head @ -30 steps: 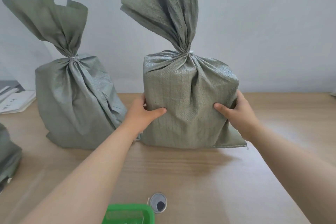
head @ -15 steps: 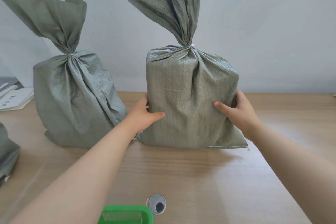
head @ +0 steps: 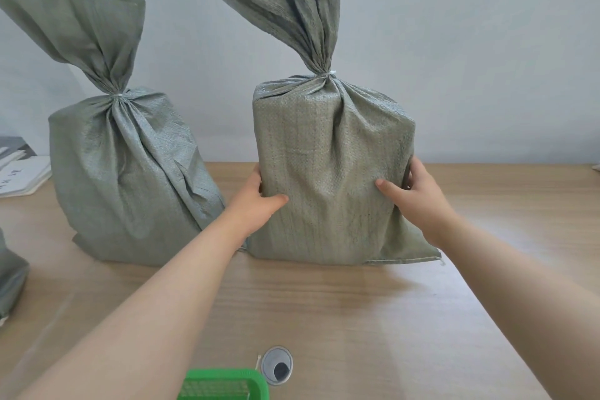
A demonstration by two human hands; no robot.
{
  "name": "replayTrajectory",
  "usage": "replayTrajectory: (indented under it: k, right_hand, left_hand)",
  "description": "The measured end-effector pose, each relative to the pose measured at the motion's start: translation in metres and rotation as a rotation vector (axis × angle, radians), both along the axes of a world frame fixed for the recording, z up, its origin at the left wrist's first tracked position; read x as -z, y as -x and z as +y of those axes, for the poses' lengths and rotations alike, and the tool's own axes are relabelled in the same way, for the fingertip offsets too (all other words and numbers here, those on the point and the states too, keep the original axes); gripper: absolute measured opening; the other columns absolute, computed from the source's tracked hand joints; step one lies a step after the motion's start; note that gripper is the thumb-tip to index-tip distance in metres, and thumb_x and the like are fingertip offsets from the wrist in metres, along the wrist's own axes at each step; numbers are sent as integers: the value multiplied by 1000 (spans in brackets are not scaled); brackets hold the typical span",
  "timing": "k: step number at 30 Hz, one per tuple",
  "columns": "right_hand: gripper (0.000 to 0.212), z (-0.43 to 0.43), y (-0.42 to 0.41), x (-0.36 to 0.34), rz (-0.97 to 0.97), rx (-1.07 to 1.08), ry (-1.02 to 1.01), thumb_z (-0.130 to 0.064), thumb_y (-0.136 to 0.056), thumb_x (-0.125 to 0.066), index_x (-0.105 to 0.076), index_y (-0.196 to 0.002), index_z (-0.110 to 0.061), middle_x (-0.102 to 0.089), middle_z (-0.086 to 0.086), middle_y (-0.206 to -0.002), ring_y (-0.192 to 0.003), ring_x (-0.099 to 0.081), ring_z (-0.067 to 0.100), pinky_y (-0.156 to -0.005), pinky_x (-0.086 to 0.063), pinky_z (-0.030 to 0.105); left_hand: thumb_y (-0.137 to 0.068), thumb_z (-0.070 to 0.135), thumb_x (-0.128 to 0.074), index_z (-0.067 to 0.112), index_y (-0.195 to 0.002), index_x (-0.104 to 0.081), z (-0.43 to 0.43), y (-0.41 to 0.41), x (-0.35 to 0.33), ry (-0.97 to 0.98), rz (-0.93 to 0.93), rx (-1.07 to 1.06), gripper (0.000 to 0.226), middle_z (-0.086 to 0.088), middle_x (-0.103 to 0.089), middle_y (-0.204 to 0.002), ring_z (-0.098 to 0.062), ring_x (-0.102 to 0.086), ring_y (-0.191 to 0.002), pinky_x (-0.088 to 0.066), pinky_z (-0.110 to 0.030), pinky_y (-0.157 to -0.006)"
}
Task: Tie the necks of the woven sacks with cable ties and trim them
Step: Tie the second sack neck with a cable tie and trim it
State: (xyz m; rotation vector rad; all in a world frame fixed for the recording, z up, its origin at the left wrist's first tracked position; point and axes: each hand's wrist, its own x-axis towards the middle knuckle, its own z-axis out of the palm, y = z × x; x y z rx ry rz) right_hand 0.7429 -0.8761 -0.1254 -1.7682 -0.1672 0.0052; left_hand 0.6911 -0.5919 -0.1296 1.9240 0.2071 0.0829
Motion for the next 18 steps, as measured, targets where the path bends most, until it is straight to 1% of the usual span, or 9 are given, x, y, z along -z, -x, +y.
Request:
replayTrajectory:
  k: [2,4,5,6,8,10,13,16,18]
  right_hand:
    - [50,0,0,1,-22,15,40,-20,-91,-69,-50,-136,-28,-64,-13,-121,-102,-60,-6,-79,-48,16]
    - [50,-1,0,4,-26,31,66,-22,-90,-70,-50,-135,-31,-65,-15,-122,-105,-61,-2,-88,-51,24]
    - [50,-2,0,6,-18,35,70,-24,-89,-71,-50,-134,-33,-65,-15,-122,-108,-62,2,-94,-52,30]
    - [50,-2,0,8,-9,36,69,-25,-89,-72,-50,-133,-33,-66,-15,-122,-111,-62,5,-98,-51,35]
    - [50,-3,-1,9,10,30,62,-28,-87,-73,-50,-131,-34,-66,-14,-122,-113,-63,8,-102,-50,41]
    - [50,-4,-2,10,22,30,49,-31,-84,-75,-51,-128,-35,-66,-15,-121,-113,-63,7,-102,-51,42]
    - [58,-6,-1,10,32,44,52,-40,-77,-78,-51,-127,-36,-66,-16,-121,-113,-63,7,-101,-51,42]
    - [59,-8,1,11,42,66,56,-36,-80,-79,-49,-131,-33,-65,-15,-120,-112,-63,7,-99,-52,40]
    - [62,-10,3,12,44,81,66,-35,-81,-79,-47,-133,-32,-65,-14,-119,-111,-63,8,-96,-54,39]
  left_hand:
    - [-92,5,-64,25,-130,-53,1,0,0,-2,-39,-14,44,12,-68,-115,-10,-64,-112,-51,-31,-98]
    - [-93,4,-62,28,-126,-53,2,2,2,-39,-43,-25,42,16,-67,-112,-10,-64,-109,-52,-25,-92]
    - [-92,7,-64,30,-128,-52,2,3,4,-70,-43,-30,45,18,-66,-110,-11,-65,-107,-53,-28,-92]
    - [-89,12,-67,32,-132,-50,3,5,5,-103,-32,-28,51,21,-66,-110,-13,-66,-106,-53,-34,-96]
    - [-86,18,-70,33,-142,-43,3,9,5,-164,7,-20,63,23,-62,-109,-16,-66,-106,-52,-42,-100]
    - [-88,18,-70,30,-148,-36,3,12,3,-200,48,-13,70,20,-59,-110,-18,-65,-106,-51,-42,-101]
    - [-85,21,-73,28,-152,-32,4,15,2,-184,85,-13,79,9,-61,-121,-16,-67,-105,-52,-43,-100]
    - [-77,29,-76,31,-153,-28,8,16,5,-163,117,-11,90,3,-63,-126,-15,-70,-101,-53,-44,-100]
    - [-75,29,-77,31,-153,-27,7,18,7,-144,131,-4,93,3,-62,-127,-15,-71,-101,-53,-45,-100]
